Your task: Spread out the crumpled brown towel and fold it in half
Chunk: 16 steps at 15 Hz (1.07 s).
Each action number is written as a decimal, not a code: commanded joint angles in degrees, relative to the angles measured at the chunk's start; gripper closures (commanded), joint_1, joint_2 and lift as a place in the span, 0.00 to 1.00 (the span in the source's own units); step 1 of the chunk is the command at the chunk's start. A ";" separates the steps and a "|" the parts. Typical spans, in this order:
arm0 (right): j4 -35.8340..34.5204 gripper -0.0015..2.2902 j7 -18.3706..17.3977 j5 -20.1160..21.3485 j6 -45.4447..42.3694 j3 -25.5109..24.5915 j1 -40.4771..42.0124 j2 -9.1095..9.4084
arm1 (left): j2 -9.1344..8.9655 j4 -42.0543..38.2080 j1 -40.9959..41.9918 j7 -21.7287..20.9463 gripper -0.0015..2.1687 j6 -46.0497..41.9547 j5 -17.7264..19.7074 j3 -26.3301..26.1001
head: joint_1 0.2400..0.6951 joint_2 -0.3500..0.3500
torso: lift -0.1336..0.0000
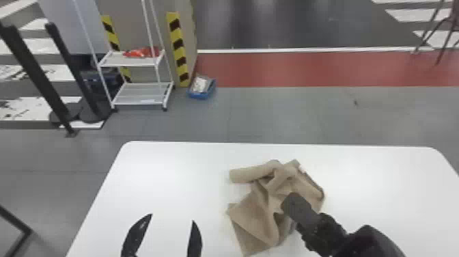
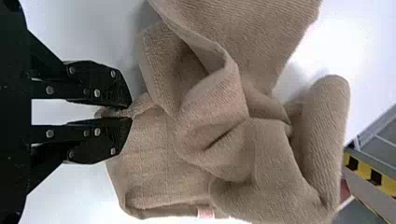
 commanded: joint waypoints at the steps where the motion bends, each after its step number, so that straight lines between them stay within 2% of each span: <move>1: -6.55 0.72 -1.69 -7.27 -4.22 -4.00 2.02 0.03 | 0.06 -0.69 0.00 -1.61 0.03 2.86 -0.11 0.08 | 1.00 0.59 | 1.00; 3: -11.12 0.72 -1.69 -13.34 -9.49 -7.51 2.98 0.03 | 0.06 -0.95 0.00 -3.02 0.04 3.57 0.33 0.17 | 1.00 0.60 | 1.00; 4: -12.35 0.72 -1.51 -15.09 -10.37 -8.66 2.98 -0.05 | -0.03 -0.95 0.00 -3.02 0.06 3.39 0.60 -0.10 | 1.00 0.60 | 1.00; 5: -12.61 0.72 -1.16 -15.18 -9.85 -9.10 2.63 0.03 | 0.06 -1.22 0.35 -4.07 0.07 3.57 0.68 -0.54 | 1.00 0.61 | 1.00; 7: -12.61 0.72 -0.89 -15.01 -8.97 -8.92 0.70 0.03 | 0.06 -2.89 1.58 -10.75 0.07 5.33 0.68 -1.94 | 1.00 0.59 | 1.00; 8: -12.17 0.72 -0.89 -15.09 -8.79 -8.66 0.00 0.12 | 0.41 -3.59 1.93 -11.11 0.07 7.08 0.51 -4.40 | 1.00 0.57 | 1.00; 11: -10.94 0.72 -1.07 -15.27 -8.79 -7.95 -1.15 1.79 | 1.99 -3.15 0.44 -9.17 0.09 12.01 -0.63 -14.42 | 1.00 0.48 | 1.00; 13: -10.42 0.72 -1.51 -15.27 -8.97 -6.55 -1.50 2.06 | 2.17 -1.66 -0.97 -6.27 0.09 14.47 -2.48 -18.82 | 1.00 0.38 | 1.00; 16: -9.54 0.72 -1.77 -16.41 -9.49 -4.61 -1.85 2.76 | 2.61 1.15 -4.13 -0.91 0.09 18.33 -3.27 -25.06 | 1.00 0.33 | 1.00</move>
